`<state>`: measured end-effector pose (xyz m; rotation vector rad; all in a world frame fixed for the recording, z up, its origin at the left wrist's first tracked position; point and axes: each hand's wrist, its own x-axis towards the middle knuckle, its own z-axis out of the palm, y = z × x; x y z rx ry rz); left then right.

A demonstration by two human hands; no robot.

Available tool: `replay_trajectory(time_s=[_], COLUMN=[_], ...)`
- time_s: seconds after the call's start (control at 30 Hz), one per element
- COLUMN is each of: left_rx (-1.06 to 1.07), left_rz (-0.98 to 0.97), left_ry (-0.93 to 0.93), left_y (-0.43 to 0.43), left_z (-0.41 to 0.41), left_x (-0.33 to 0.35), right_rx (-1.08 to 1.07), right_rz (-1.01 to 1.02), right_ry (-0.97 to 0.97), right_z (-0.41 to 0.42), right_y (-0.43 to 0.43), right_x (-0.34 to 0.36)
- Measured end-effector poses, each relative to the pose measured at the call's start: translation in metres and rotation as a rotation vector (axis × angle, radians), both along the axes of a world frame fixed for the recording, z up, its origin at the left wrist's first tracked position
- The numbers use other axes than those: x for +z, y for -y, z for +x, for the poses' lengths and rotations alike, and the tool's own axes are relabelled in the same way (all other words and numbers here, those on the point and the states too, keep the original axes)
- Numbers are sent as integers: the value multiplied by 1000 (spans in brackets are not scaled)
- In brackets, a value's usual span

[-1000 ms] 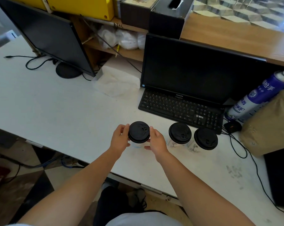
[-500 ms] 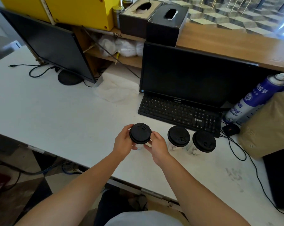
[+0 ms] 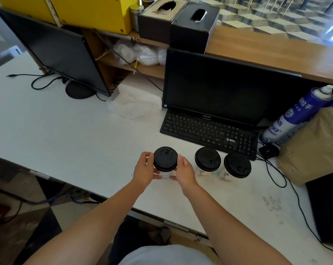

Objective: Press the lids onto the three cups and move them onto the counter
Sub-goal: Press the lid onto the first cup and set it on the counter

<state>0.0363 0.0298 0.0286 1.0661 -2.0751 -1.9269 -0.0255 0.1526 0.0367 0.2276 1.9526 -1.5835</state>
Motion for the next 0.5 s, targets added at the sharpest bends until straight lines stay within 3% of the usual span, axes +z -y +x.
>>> replay_trajectory(time_s=[0.13,0.23,0.3,0.5], left_rx=[-107,-163,-148,78], left_rz=[-257,-394,-407,-186], left_ry=[-43,-67,-77,-43], left_y=[-6,-3,-2,-2], left_z=[1,-1,0,2], left_x=[0,0,4,9], right_rx=[78,172,169,-134], right_rz=[112,328,363,-144], right_ry=[-71,-335,-426,60], right_z=[1,-1,-1,4], right_y=[-5,-6,-7,-7], right_x=[2,5,5,1])
